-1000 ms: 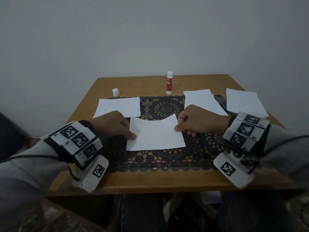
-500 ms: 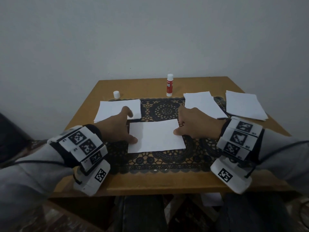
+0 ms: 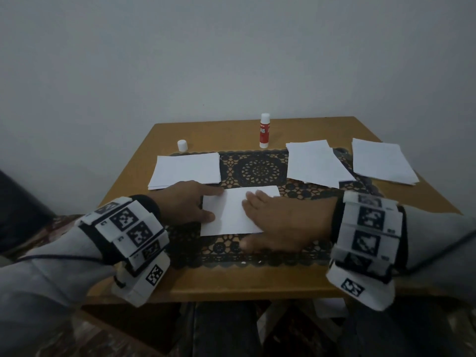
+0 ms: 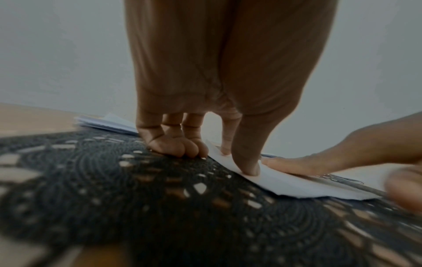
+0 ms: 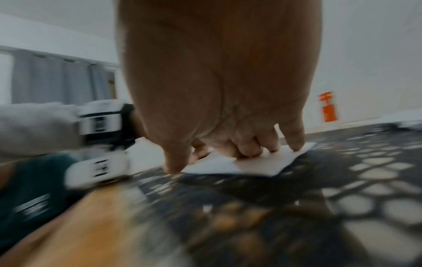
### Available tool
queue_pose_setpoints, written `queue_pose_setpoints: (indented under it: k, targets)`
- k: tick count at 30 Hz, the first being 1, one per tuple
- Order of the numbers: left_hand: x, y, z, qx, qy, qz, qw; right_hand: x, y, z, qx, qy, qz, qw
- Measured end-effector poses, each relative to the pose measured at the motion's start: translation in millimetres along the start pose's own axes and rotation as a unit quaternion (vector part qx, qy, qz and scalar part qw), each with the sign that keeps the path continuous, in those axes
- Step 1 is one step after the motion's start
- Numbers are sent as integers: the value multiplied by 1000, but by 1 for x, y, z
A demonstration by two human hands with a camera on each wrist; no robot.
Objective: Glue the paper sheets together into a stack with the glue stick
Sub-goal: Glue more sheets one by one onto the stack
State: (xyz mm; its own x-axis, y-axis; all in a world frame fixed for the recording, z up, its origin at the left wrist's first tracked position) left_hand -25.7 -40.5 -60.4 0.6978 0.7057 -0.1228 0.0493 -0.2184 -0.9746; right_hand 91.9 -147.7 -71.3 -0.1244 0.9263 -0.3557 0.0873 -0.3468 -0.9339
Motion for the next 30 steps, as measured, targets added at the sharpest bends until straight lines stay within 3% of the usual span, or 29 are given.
queue_pose_setpoints:
  k: [4, 10, 16, 21, 27, 30]
  targets:
    - [0, 2, 1, 8, -4, 8, 1000, 20, -3, -27, 17, 42, 1, 999]
    - [2, 4, 0, 35, 4, 24, 999, 4, 6, 4, 9, -31, 32, 999]
    - [1, 3, -3, 58, 13, 25, 998, 20, -2, -28, 5, 38, 15, 999]
    - [3, 4, -1, 63, 19, 23, 998, 3, 8, -2, -6, -23, 26, 999]
    - [5, 8, 0, 89, 26, 21, 995, 19, -1, -35, -11, 46, 7, 999]
    - [7, 9, 1, 87, 25, 25, 996, 11, 8, -22, -24, 6, 20, 999]
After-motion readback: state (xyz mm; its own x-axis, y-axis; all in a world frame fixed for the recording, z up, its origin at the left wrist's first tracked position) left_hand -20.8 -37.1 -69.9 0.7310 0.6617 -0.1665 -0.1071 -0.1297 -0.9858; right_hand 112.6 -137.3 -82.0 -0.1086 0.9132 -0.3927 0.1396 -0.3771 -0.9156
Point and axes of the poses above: each hand's wrist, its own x-axis towards the middle knuckle, its own y-axis out of the palm, z = x × y, the point moved 6 cm from there along x, towards the middle knuckle, and after that the axes turned 10 degrees about -z, right-handed, at the moved point
